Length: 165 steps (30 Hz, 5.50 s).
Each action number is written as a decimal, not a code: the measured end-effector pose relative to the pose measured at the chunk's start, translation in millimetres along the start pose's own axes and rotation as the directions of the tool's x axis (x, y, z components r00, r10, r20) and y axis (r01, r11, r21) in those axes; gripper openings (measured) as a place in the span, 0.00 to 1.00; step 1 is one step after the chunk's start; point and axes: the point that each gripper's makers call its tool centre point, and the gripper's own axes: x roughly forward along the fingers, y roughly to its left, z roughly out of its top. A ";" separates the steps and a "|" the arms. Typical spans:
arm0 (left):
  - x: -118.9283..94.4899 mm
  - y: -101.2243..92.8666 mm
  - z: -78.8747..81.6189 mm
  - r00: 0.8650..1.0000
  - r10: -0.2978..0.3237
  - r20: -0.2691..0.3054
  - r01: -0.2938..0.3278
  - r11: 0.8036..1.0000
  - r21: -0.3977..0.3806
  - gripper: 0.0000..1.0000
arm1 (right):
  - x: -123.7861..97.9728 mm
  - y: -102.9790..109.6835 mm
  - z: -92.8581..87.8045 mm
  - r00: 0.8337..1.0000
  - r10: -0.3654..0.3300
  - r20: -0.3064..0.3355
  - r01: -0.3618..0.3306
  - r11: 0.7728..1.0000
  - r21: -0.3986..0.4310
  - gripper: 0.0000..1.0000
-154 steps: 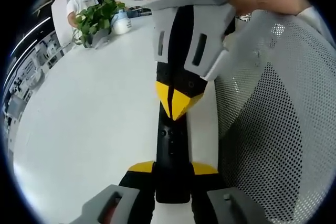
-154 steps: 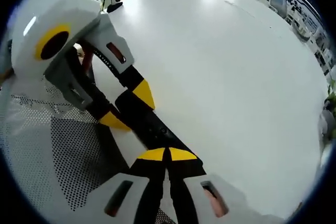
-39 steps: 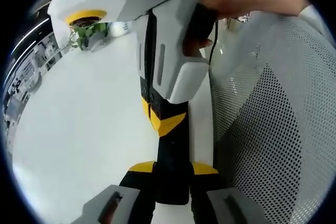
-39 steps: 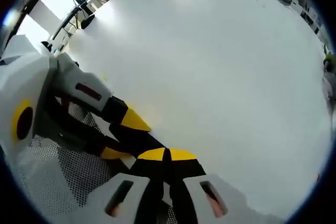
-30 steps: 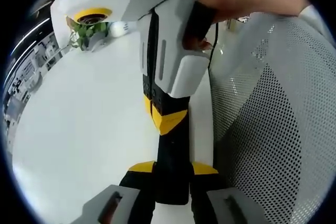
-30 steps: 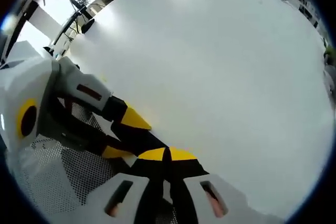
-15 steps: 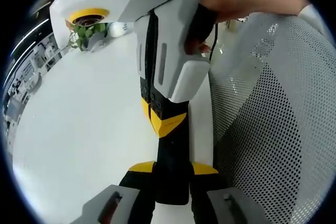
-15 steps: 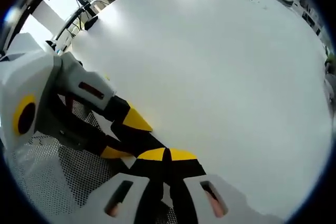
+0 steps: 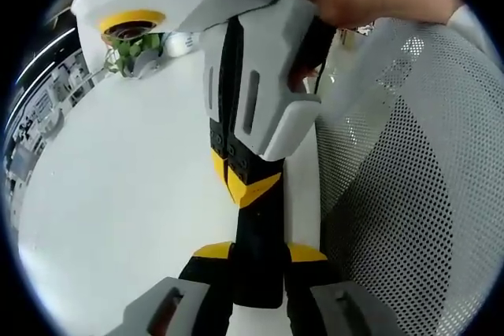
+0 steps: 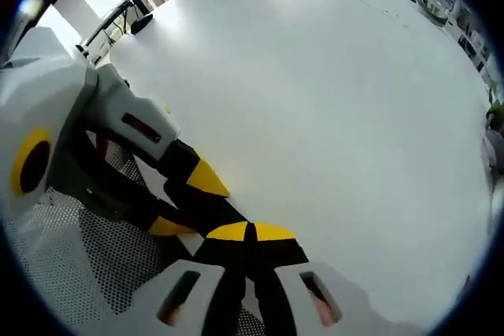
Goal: Press the specified remote control buttons in sequence, fully releasing each button before pressing the next.
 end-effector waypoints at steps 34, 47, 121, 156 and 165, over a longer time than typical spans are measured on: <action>0.0 -1.1 0.1 1.000 0.013 -0.006 -0.013 1.000 -0.007 0.25 | -6.7 13.2 -12.7 0.998 0.036 -0.053 -0.040 0.996 -0.084 0.00; -0.2 -1.2 0.2 1.000 0.011 -0.003 -0.011 1.000 -0.001 0.24 | -7.2 12.4 -13.0 0.997 0.054 -0.048 -0.057 0.996 -0.066 0.00; 0.8 -0.8 0.1 1.000 0.008 0.000 -0.008 1.000 -0.005 0.25 | -6.3 16.7 -12.8 1.000 0.010 -0.015 -0.015 0.895 -0.447 0.00; 2.0 0.3 0.3 1.000 0.001 0.001 -0.001 1.000 0.000 0.25 | -5.9 26.2 -20.9 0.993 0.099 -0.066 -0.115 0.944 -0.308 0.00; 2.1 0.1 0.6 1.000 0.002 0.002 -0.002 1.000 -0.003 0.25 | -3.7 26.6 -21.7 0.994 0.092 -0.064 -0.107 0.943 -0.315 0.00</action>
